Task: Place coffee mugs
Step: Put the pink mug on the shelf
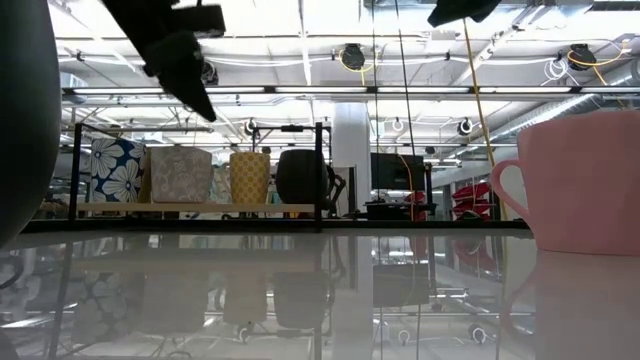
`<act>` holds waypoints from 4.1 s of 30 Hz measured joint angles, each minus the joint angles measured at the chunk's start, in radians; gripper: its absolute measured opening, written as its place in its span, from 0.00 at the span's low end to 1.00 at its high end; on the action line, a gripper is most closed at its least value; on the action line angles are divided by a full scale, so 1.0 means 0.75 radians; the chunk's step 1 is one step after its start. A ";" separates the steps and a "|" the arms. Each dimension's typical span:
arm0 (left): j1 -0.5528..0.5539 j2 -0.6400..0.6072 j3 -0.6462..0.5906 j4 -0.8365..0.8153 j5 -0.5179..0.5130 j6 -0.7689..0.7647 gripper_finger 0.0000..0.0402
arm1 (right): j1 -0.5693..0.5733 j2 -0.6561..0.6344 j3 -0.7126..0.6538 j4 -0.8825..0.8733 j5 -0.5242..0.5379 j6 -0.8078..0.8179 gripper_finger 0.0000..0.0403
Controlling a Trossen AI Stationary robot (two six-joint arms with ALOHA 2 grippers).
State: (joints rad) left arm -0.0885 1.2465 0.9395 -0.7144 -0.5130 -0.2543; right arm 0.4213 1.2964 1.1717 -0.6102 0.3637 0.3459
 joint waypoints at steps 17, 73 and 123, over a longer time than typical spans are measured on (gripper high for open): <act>-0.124 0.001 -0.104 0.265 -0.085 0.111 0.47 | -0.127 0.073 -0.072 -0.316 -0.040 0.396 0.32; -0.124 0.001 -0.104 0.260 -0.081 0.012 0.47 | -0.080 -0.126 -0.391 -0.289 -0.420 0.406 0.31; -0.124 0.001 -0.104 0.260 -0.081 0.006 0.47 | -0.141 -0.159 -0.476 -0.273 -0.485 0.340 0.18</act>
State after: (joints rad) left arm -0.1818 1.2472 0.8616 -0.5193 -0.5739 -0.2495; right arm 0.3158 1.1770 0.8150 -0.8152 0.0000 0.6009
